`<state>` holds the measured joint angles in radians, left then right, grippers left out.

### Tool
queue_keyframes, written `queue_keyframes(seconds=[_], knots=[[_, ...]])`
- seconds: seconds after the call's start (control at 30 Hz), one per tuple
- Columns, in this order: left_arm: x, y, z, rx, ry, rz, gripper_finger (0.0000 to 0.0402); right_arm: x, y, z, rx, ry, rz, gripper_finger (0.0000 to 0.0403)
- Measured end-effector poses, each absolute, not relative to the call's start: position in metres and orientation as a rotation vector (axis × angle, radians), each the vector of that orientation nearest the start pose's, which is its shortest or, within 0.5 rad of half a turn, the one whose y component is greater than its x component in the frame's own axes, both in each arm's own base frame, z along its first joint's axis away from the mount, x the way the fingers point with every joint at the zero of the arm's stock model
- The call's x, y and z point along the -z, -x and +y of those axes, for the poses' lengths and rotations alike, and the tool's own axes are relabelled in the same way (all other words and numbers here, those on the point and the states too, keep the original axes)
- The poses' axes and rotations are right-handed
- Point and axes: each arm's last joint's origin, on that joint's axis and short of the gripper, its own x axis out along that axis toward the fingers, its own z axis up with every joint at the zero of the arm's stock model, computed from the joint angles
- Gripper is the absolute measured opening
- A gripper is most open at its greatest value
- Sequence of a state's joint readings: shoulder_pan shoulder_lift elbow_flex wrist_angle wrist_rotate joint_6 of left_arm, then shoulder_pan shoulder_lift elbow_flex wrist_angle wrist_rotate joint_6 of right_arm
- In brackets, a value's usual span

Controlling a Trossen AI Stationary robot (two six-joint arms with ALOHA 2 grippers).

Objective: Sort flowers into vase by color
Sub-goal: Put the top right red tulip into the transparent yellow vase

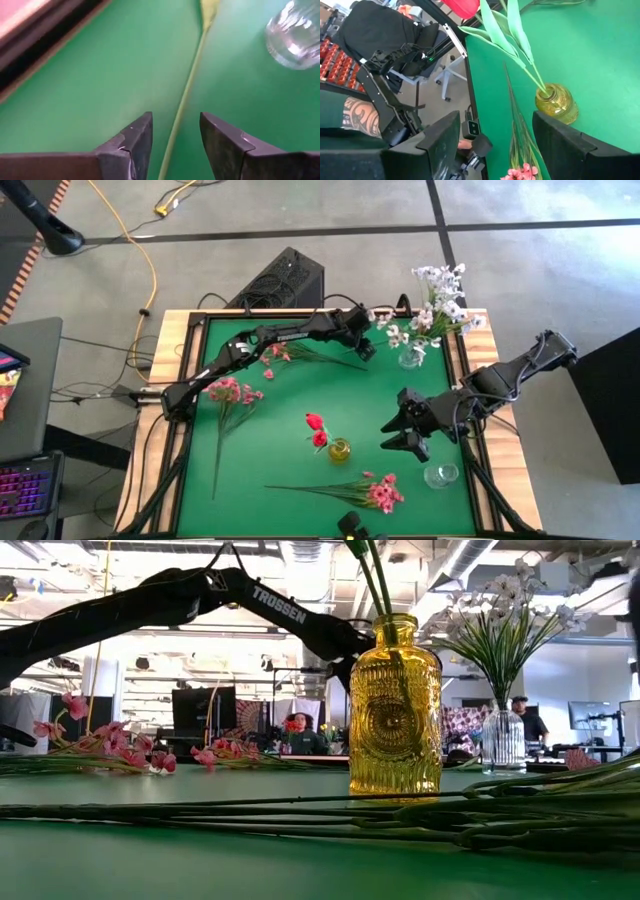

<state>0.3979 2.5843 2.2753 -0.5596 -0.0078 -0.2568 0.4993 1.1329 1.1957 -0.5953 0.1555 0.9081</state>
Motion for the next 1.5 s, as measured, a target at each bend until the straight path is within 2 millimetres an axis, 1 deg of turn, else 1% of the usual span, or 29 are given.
queue_keyframes(seconds=[0.17, 0.27, 0.33, 0.47, 0.63, 0.73, 0.83, 0.9, 0.97, 1.03, 1.1, 1.17, 1.23, 1.37, 1.43, 1.5], knots=[[-0.154, -0.519, 0.214, -0.427, 0.396, 0.775, 0.0152, -0.369, -0.206, 0.106, -0.082, -0.71, 0.619, 0.0276], [-0.151, -0.515, 0.216, -0.469, 0.404, 0.816, 0.0152, -0.369, -0.208, 0.103, -0.095, -0.722, 0.63, 0.0276], [-0.152, -0.511, 0.222, -0.436, 0.464, 0.826, 0.015, -0.369, -0.208, 0.102, -0.099, -0.727, 0.633, 0.0276], [-0.158, -0.505, 0.237, -0.435, 0.63, 0.782, 0.0146, -0.369, -0.21, 0.099, -0.086, -0.734, 0.626, 0.0276], [-0.158, -0.498, 0.252, -0.463, 0.792, 0.744, 0.0137, -0.369, -0.212, 0.095, -0.09, -0.75, 0.629, 0.0276], [-0.154, -0.498, 0.257, -0.458, 0.815, 0.725, 0.0132, -0.369, -0.212, 0.095, -0.095, -0.756, 0.632, 0.0276], [-0.147, -0.499, 0.257, -0.446, 0.824, 0.747, 0.0129, -0.369, -0.212, 0.095, -0.106, -0.757, 0.64, 0.0276], [-0.15, -0.501, 0.256, -0.402, 0.803, 0.725, 0.0128, -0.369, -0.212, 0.096, -0.111, -0.75, 0.641, 0.0276], [-0.16, -0.504, 0.253, -0.345, 0.764, 0.709, 0.0128, -0.369, -0.212, 0.095, -0.121, -0.734, 0.641, 0.0276], [-0.175, -0.506, 0.249, -0.325, 0.719, 0.691, 0.0128, -0.37, -0.212, 0.094, -0.13, -0.723, 0.641, 0.0276], [-0.189, -0.504, 0.245, -0.326, 0.681, 0.683, 0.0128, -0.371, -0.214, 0.092, -0.136, -0.71, 0.631, 0.0276], [-0.207, -0.5, 0.242, -0.344, 0.637, 0.679, 0.0128, -0.378, -0.215, 0.089, -0.15, -0.674, 0.597, 0.0276], [-0.226, -0.493, 0.239, -0.356, 0.589, 0.687, 0.0128, -0.392, -0.216, 0.085, -0.181, -0.619, 0.518, 0.0276], [-0.261, -0.478, 0.234, -0.375, 0.524, 0.688, 0.0128, -0.432, -0.214, 0.067, -0.195, -0.459, 0.343, 0.0276], [-0.281, -0.469, 0.231, -0.395, 0.489, 0.683, 0.0128, -0.454, -0.21, 0.055, -0.125, -0.363, 0.24, 0.0276], [-0.302, -0.46, 0.227, -0.418, 0.452, 0.668, 0.0128, -0.474, -0.204, 0.039, 0.015, -0.286, 0.149, 0.0276]])
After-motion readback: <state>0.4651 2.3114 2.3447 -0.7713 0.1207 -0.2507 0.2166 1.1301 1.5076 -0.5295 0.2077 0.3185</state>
